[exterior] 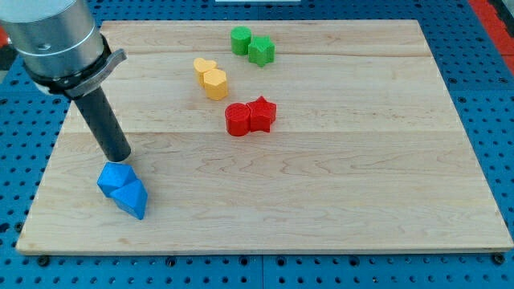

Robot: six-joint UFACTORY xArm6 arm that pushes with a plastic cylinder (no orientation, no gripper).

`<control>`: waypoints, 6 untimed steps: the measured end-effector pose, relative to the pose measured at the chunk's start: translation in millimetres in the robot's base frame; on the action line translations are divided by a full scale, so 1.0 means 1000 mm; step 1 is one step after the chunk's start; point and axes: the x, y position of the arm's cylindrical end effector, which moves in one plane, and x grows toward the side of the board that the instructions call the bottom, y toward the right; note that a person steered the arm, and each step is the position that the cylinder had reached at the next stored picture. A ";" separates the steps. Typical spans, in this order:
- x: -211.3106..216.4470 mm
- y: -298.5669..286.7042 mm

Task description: Separate the triangle from the blue cube

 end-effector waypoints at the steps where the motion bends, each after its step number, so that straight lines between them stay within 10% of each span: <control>1: -0.014 0.044; 3: 0.054 0.152; 6: 0.074 -0.011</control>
